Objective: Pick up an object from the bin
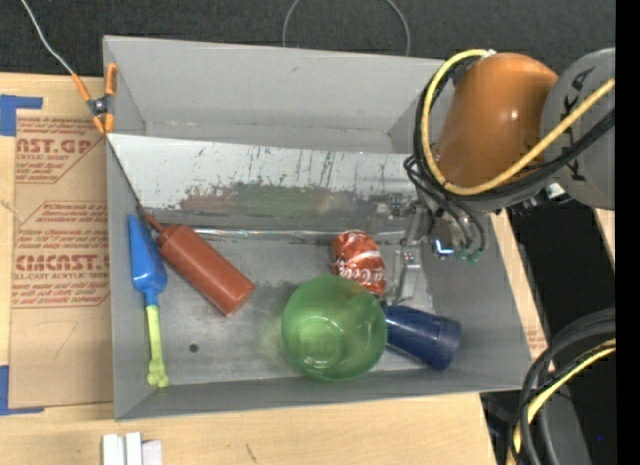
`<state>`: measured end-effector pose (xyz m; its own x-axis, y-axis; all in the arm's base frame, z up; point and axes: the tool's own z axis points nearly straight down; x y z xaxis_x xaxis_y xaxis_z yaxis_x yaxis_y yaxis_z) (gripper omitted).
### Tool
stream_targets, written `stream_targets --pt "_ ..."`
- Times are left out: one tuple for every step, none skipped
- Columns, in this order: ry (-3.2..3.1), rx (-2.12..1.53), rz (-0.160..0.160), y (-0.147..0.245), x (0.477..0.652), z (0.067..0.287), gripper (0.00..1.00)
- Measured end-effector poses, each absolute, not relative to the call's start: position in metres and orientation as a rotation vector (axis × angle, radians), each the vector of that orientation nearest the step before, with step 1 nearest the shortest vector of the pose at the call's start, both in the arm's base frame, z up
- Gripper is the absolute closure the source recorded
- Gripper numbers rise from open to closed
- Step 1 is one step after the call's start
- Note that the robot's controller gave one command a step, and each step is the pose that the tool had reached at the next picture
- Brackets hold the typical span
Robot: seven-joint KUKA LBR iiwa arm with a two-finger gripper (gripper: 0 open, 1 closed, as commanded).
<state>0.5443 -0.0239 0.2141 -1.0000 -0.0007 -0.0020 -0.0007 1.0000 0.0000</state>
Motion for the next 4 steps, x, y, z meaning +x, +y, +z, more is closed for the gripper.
stream_targets --pt "3.137 -0.125 0.0 -0.013 0.536 0.134 0.0" --pt "2.986 -0.816 -0.014 -0.046 0.533 0.086 1.0" --pt "2.986 -0.817 -0.014 -0.046 0.533 0.086 1.0" --pt "2.975 -0.664 -0.022 -0.051 0.517 0.082 1.0"
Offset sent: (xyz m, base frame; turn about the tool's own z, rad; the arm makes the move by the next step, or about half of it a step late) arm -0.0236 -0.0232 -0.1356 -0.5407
